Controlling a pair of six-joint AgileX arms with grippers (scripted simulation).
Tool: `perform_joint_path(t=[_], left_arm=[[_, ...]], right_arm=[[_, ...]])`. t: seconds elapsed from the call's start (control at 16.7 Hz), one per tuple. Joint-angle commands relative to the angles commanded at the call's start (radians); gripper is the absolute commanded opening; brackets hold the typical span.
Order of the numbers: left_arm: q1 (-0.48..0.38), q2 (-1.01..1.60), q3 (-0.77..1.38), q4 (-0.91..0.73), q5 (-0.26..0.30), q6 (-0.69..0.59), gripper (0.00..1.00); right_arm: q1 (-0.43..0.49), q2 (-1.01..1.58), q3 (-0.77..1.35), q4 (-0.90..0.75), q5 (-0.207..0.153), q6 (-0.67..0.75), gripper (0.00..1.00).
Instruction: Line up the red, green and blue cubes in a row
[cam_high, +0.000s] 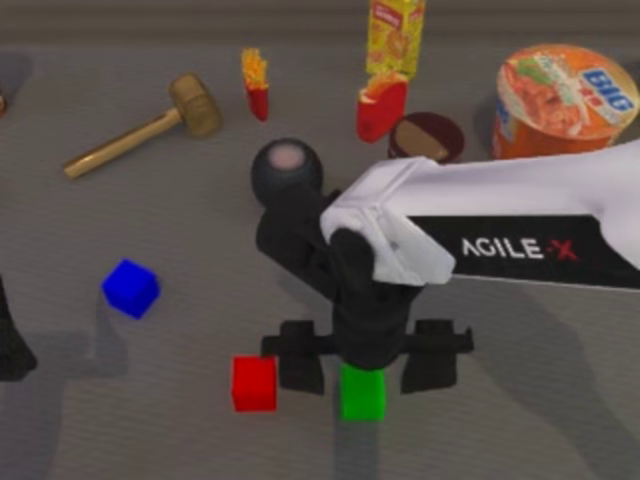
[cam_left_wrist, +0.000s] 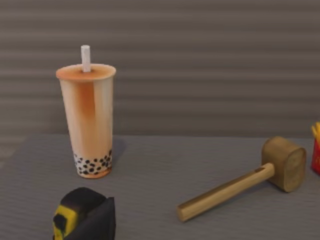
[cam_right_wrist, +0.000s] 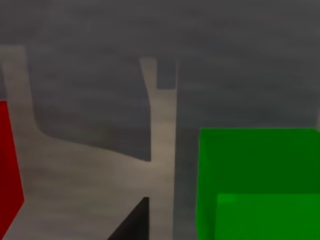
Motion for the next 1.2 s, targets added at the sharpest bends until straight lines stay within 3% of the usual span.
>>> perform_joint_path(t=[0.54, 0.96, 1.2], left_arm=[[0.000, 0.000, 0.000, 0.000, 0.000, 0.000, 1.00], [0.000, 0.000, 0.000, 0.000, 0.000, 0.000, 1.00], [0.000, 0.000, 0.000, 0.000, 0.000, 0.000, 1.00]], right_arm=[[-0.001, -0.001, 0.003, -0.004, 0.000, 0.000, 1.00], [0.009, -0.074, 0.141, -0.222, -0.001, 0.001, 1.00], [0.009, -0.088, 0.159, -0.247, -0.001, 0.000, 1.00]])
